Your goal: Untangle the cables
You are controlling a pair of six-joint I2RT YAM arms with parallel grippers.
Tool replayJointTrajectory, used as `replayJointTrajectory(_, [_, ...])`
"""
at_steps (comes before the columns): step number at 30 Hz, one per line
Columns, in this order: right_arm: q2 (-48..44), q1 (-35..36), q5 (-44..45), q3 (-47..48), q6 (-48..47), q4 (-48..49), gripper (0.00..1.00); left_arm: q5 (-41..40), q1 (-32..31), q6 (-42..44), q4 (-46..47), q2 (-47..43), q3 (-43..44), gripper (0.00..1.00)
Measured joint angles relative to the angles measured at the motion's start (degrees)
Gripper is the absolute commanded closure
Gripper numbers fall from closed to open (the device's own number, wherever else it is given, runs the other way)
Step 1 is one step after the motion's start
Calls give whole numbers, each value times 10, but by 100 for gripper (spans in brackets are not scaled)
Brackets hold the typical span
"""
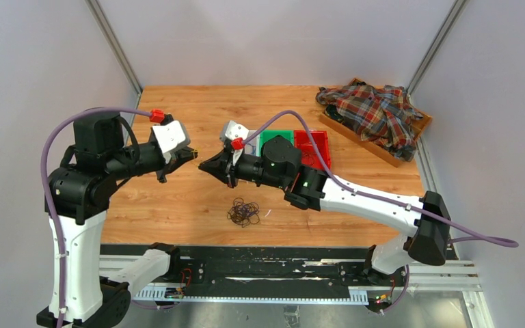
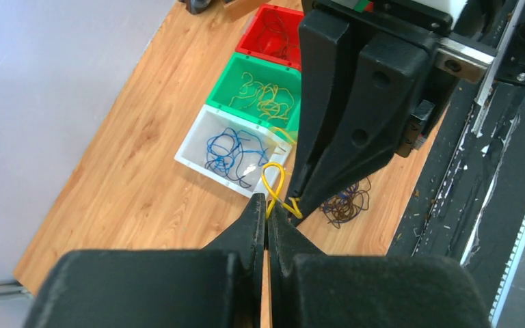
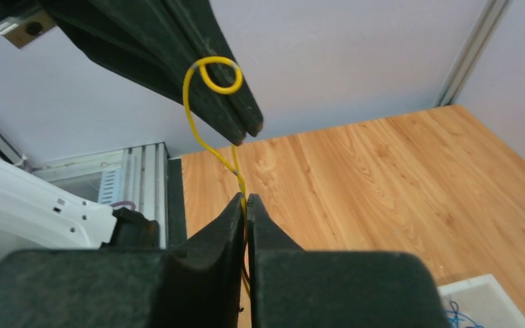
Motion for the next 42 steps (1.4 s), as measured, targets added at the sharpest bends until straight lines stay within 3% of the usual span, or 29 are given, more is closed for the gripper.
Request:
replayJointTrajectory(2, [0, -5, 11, 0, 2, -11, 99, 2, 0, 0, 0, 0, -2, 98])
replayJointTrajectory(3, [0, -8, 15, 0, 4, -14, 99, 2, 0, 0, 0, -1, -5, 91])
replayJointTrajectory(5, [-3, -19, 20, -2, 9, -17, 99, 1, 0, 0, 0, -3, -13, 58])
replayJointTrajectory(9, [-24, -66, 39, -26, 27, -21, 100, -6, -1, 10, 0, -3, -29, 8])
replayJointTrajectory(10, [-30, -83, 44, -36, 33, -21, 100, -11, -2, 8, 0, -3, -32, 1])
replayJointTrajectory(18, [-33, -224, 54, -103, 103, -15, 100, -33, -3, 10, 0, 3, -48, 2])
replayJointTrajectory(24, [24, -304, 46, -110, 168, 19, 99, -38, -3, 12, 0, 3, -57, 2])
replayJointTrajectory(33, [134, -321, 40, -96, 217, 41, 99, -38, -3, 19, 0, 0, -66, 1])
replayJointTrajectory(42, [168, -317, 92, -94, 210, -12, 98, -40, -3, 31, 0, -5, -75, 2])
